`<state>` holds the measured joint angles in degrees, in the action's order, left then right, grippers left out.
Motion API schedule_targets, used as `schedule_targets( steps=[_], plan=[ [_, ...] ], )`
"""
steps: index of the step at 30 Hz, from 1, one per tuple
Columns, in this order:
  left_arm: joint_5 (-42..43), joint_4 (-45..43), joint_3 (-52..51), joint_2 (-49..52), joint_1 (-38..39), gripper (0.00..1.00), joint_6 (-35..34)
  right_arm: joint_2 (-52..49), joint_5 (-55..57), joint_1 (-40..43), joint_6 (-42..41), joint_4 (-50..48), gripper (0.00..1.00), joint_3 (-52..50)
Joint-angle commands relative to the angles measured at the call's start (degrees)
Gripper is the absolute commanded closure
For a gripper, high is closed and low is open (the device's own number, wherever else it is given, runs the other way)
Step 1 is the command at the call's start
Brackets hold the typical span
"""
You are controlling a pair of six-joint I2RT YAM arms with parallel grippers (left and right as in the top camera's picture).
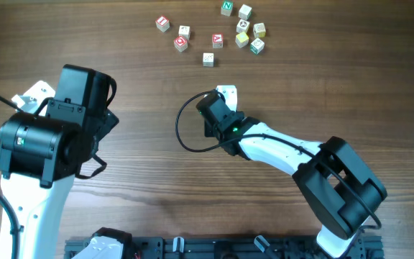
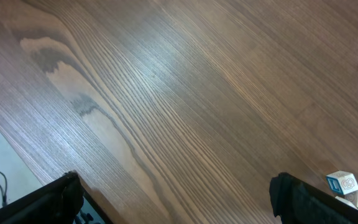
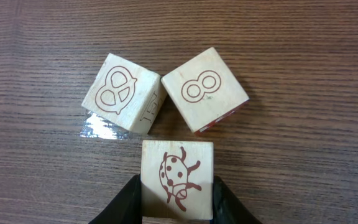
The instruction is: Form a circle
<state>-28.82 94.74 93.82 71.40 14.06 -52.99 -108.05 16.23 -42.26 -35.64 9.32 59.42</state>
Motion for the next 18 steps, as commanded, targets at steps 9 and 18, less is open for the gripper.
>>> schedule_targets(
  steps=[9, 18],
  plan=[
    [-0.2, 0.0, 0.2, -0.4, -0.5, 0.0, 0.1, -1.3, -1.4, 0.1, 0.9, 0.0, 0.91, -0.2],
    [-0.2, 0.0, 0.2, -0.4, -0.5, 0.0, 0.1, -2.2, -1.8, 0.1, 0.7, -0.7, 0.89, -0.2]
  ],
)
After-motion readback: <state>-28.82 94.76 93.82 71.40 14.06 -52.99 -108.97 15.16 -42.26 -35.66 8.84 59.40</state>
